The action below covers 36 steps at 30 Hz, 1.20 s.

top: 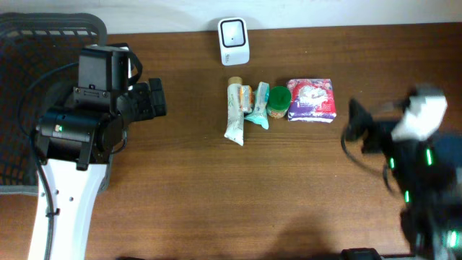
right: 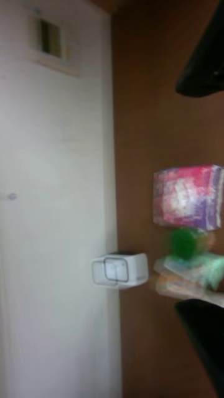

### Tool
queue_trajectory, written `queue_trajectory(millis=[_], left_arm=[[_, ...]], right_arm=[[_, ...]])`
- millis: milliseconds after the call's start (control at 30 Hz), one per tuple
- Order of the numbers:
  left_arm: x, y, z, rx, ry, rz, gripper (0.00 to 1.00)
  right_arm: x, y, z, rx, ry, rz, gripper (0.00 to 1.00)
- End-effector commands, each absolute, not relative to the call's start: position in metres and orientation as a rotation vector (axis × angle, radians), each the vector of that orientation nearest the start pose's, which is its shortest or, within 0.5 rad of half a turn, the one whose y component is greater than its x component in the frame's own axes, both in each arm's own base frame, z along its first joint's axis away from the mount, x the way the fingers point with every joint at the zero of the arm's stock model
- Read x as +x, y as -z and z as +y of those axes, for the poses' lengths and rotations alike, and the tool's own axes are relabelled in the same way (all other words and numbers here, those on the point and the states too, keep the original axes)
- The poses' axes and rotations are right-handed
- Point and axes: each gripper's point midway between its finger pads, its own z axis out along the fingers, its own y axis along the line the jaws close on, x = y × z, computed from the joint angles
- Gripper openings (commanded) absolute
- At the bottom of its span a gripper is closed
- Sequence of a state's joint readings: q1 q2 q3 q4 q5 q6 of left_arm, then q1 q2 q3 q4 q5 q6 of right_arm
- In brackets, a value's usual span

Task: Scan the item barcode
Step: 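Reach the right gripper to the purple package and grasp it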

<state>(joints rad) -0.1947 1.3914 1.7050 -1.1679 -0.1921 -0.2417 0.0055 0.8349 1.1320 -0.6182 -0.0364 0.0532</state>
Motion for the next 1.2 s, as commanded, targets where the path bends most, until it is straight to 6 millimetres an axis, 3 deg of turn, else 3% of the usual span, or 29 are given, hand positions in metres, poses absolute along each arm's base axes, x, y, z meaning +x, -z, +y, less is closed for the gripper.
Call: queue_trajectory(millis=[0,133,267,400,500,633,767,1100,1167], left_arm=[[0.346,-0.321,-0.031,-0.135,-0.058,2.404,0.99],[0.346,-0.321,-0.031,-0.135,-0.059,2.403,0.99],[0.346,-0.321,-0.031,-0.135,-0.058,2.404,0.99],[0.346,-0.321,-0.031,-0.135,-0.059,2.403,0.99],[0.346,-0.321,-0.031,-0.135,-0.059,2.403,0.99],[0.346,-0.321,-0.031,-0.135,-0.059,2.404,0.99],[0.346,-0.321,-0.031,-0.135,-0.059,2.404,0.99],[0.346,-0.321,-0.031,-0.135,-0.059,2.403,0.99],[0.346,-0.321,-0.031,-0.135,-0.059,2.404,0.99]], right_arm=[[0.336,-0.342,0.004,-0.024,0.002,2.122,0.99],[0.376,-0.302,0.010,-0.043,-0.037,2.430,0.99],[0.399,-0.272,0.026,-0.077,-0.154,2.547,0.99],[0.414,-0.237,0.004,-0.016,-0.070,2.632,0.99],[0.425,-0.217,-0.016,0.065,-0.158,2.658,0.99],[0.429,-0.187,-0.033,0.022,-0.454,2.683,0.99],[0.432,-0.155,-0.030,-0.027,-0.771,2.666,0.99],[0.448,-0.066,-0.028,0.029,-0.955,2.739,0.96],[0.449,-0.057,-0.022,0.046,-1.034,2.725,0.89]])
